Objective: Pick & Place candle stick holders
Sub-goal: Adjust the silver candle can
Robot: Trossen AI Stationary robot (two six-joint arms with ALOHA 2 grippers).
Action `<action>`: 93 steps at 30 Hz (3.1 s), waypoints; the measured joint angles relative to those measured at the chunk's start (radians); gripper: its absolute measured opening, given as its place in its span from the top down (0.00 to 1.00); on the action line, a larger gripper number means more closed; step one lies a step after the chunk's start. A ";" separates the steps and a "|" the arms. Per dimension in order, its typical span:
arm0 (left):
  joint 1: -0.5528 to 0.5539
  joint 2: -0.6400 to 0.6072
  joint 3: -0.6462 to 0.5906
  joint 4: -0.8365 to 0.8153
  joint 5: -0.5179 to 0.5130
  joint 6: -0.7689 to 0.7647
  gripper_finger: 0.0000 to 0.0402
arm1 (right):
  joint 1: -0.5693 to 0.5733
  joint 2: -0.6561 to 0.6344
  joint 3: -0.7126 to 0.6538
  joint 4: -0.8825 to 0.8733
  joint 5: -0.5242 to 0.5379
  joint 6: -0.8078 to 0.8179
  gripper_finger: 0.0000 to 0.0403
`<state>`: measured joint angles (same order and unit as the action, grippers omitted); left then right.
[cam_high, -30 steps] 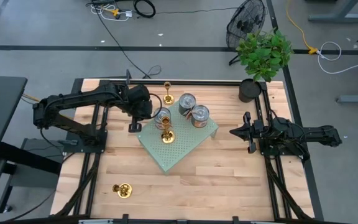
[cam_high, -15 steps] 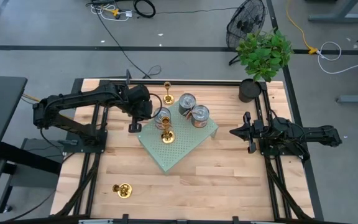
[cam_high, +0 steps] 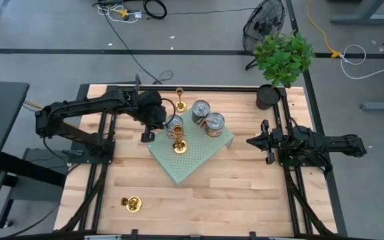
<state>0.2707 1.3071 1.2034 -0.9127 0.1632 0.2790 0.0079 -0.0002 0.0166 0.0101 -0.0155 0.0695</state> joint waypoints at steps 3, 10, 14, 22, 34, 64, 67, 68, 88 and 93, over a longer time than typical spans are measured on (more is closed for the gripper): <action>0.000 0.000 0.000 0.024 0.017 0.002 1.00 | 0.000 0.000 0.000 0.000 0.000 0.000 0.99; 0.002 0.001 0.000 0.087 0.049 0.003 1.00 | 0.000 0.000 0.000 0.000 0.000 0.000 0.99; 0.002 0.001 0.000 0.115 0.052 0.001 1.00 | 0.000 0.000 0.000 0.000 0.000 0.000 0.99; 0.002 0.002 0.000 0.196 0.095 -0.001 1.00 | 0.000 0.000 0.000 0.000 0.000 0.000 0.99; 0.001 0.002 0.000 0.180 0.133 -0.031 1.00 | 0.000 0.000 0.000 0.000 0.000 0.000 0.99; -0.046 0.069 0.000 0.316 0.159 -0.031 1.00 | 0.000 0.000 0.000 0.000 0.000 0.000 0.99; -0.046 0.069 0.000 0.324 0.160 -0.032 1.00 | 0.000 0.000 0.000 0.000 0.000 0.000 0.99; -0.046 0.069 0.000 0.322 0.160 -0.032 1.00 | 0.000 0.000 0.000 0.000 0.000 0.000 0.99; -0.020 0.069 0.000 0.259 0.044 0.022 1.00 | 0.000 0.000 0.000 0.000 0.000 0.000 0.99; -0.018 0.069 0.000 0.321 0.072 0.021 1.00 | 0.000 0.000 0.000 0.000 0.000 0.000 0.99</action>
<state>0.2527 1.3766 1.2034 -0.5918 0.2353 0.2996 0.0078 -0.0002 0.0166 0.0101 -0.0154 0.0693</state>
